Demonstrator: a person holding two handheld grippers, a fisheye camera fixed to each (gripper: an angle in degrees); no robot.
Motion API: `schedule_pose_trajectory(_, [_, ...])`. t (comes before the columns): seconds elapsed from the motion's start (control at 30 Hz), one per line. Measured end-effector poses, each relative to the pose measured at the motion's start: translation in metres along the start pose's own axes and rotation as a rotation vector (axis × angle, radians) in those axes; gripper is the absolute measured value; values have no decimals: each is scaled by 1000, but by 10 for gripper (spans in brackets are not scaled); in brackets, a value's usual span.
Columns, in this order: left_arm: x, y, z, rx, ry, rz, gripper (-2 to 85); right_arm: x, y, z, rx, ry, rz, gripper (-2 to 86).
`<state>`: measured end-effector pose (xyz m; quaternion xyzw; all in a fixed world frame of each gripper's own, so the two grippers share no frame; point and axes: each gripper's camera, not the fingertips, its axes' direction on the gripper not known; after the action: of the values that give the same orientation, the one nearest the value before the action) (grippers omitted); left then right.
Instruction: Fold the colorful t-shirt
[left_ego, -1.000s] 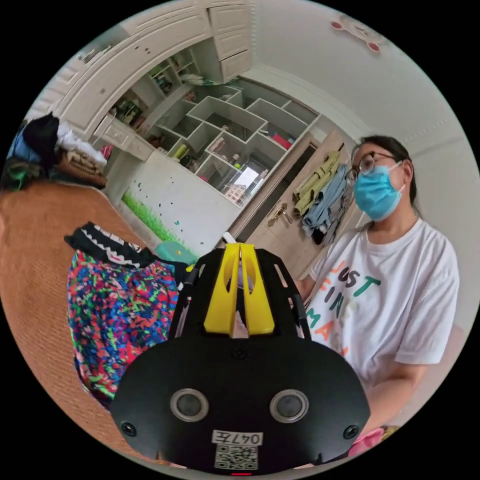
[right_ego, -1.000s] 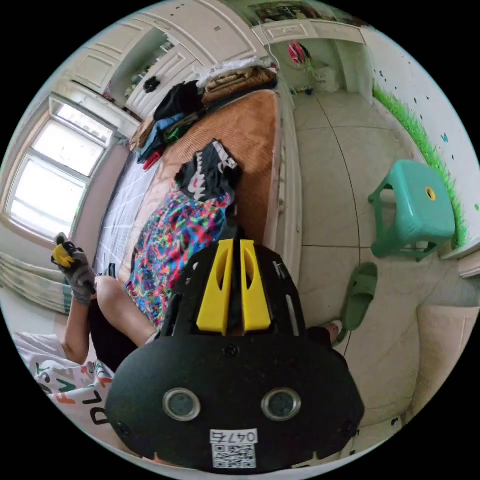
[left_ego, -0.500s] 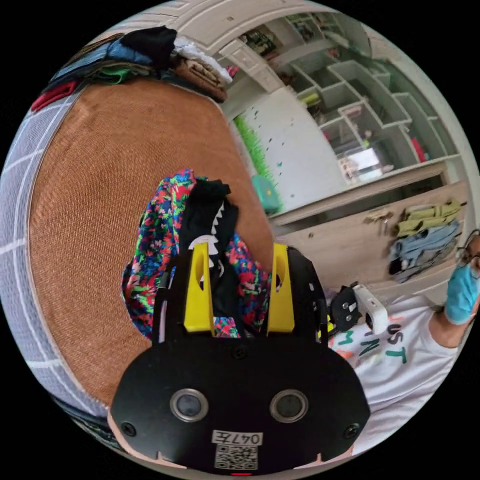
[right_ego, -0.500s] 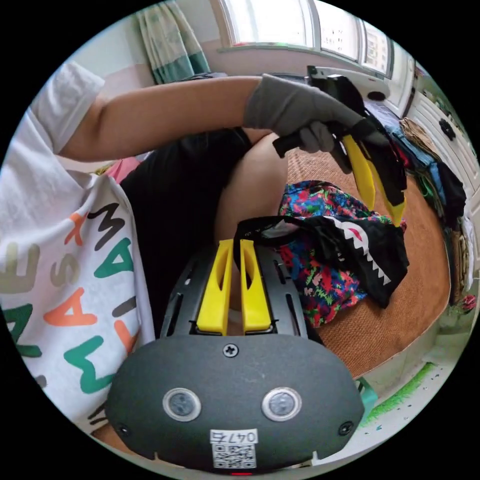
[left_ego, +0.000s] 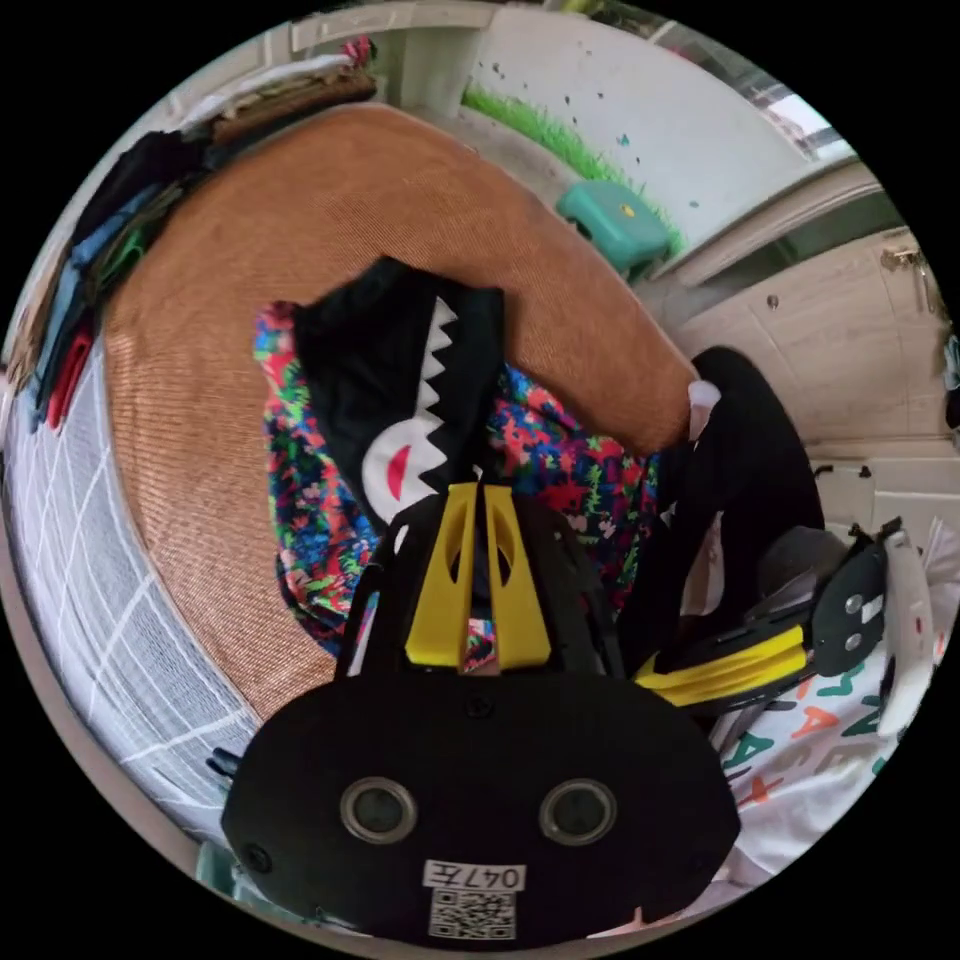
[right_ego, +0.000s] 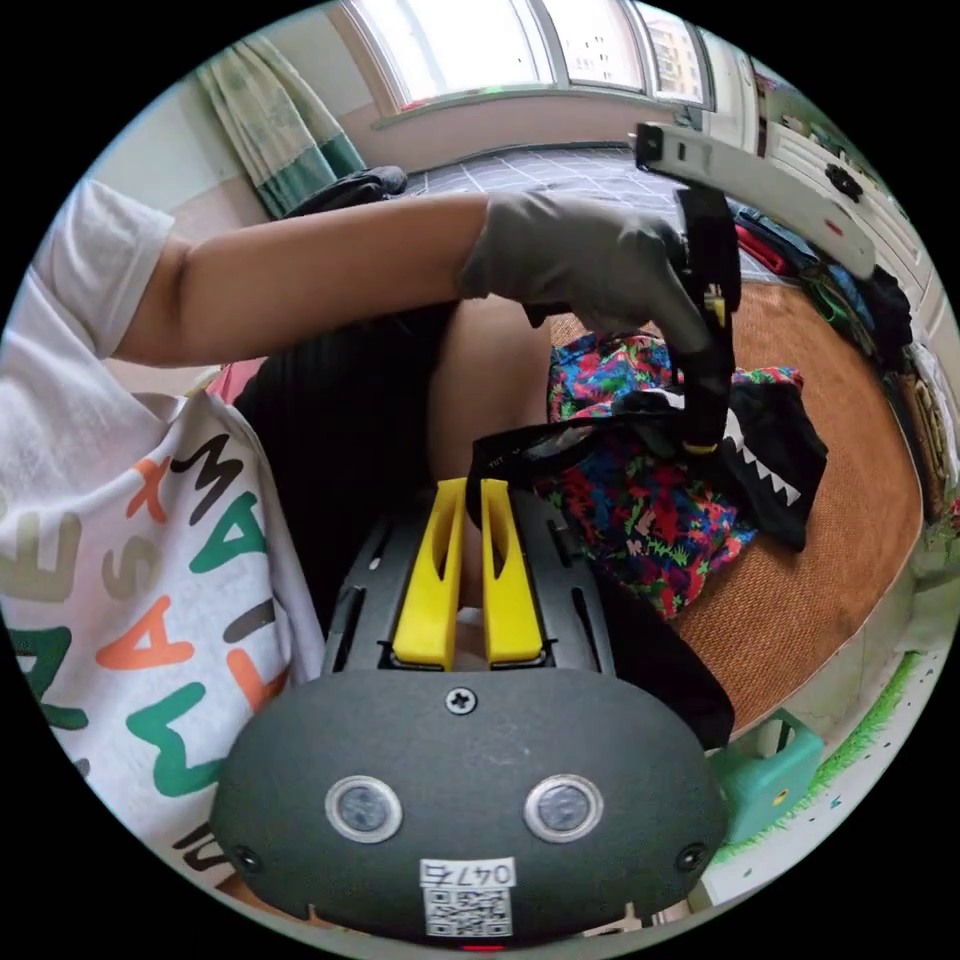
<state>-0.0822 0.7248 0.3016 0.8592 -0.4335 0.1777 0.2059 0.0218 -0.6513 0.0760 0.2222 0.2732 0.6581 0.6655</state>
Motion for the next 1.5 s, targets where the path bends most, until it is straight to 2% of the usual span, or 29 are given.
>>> schedule_pose_trajectory(0.03, [-22, 24, -45, 147, 37, -57, -7, -1, 0, -7, 22, 18, 9, -3])
schedule_pose_trajectory(0.07, [-34, 40, -67, 222, 63, -94, -8, -2, 1, -12, 39, 31, 12, -4])
schedule_pose_trajectory(0.13, [-78, 137, -146, 480, 132, -288, -9, -8, 0, -40, 139, 79, -7, -4])
schedule_pose_trajectory(0.17, [-86, 167, -161, 526, 132, -343, -9, -10, 0, -49, 172, 81, -21, -5])
schedule_pose_trajectory(0.23, [-101, 294, -200, 637, 103, -554, -9, -18, -1, -79, 299, -12, -100, -5])
schedule_pose_trajectory(0.33, [-104, 427, -211, 633, 133, -765, -7, -29, -6, -93, 380, -254, -228, -3])
schedule_pose_trajectory(0.4, [-107, 485, -209, 609, 196, -848, -4, -35, -15, -84, 322, -392, -303, 5])
schedule_pose_trajectory(0.47, [-113, 528, -215, 602, 191, -904, 3, -37, -19, -71, 250, -399, -306, 24])
schedule_pose_trajectory(0.53, [-129, 572, -246, 623, 92, -965, 28, -31, -10, -76, 243, -348, -251, 57])
schedule_pose_trajectory(0.67, [-164, 579, -308, 656, -26, -850, 57, -17, 22, -107, 249, -167, -159, 75])
schedule_pose_trajectory(0.73, [-193, 547, -332, 579, -86, -723, 75, -16, 36, -118, 175, -23, -118, 80])
schedule_pose_trajectory(0.87, [-247, 488, -339, 445, -72, -562, 116, -30, 36, -125, 109, 77, -131, 84])
schedule_pose_trajectory(1.0, [-308, 444, -320, 295, 98, -429, 131, -66, 16, -115, 95, 77, -316, 88])
schedule_pose_trajectory(1.17, [-355, 464, -340, 267, 22, -448, 58, -87, -14, -87, 22, 7, -550, 95])
schedule_pose_trajectory(1.27, [-379, 489, -360, 302, 38, -446, 8, -95, -22, -90, 2, 26, -625, 66])
schedule_pose_trajectory(1.37, [-402, 525, -386, 413, 90, -470, -6, -98, -16, -101, -85, -78, -674, 2])
schedule_pose_trajectory(1.5, [-439, 595, -432, 743, 327, -488, -10, -71, 14, -165, -61, -17, -536, -11])
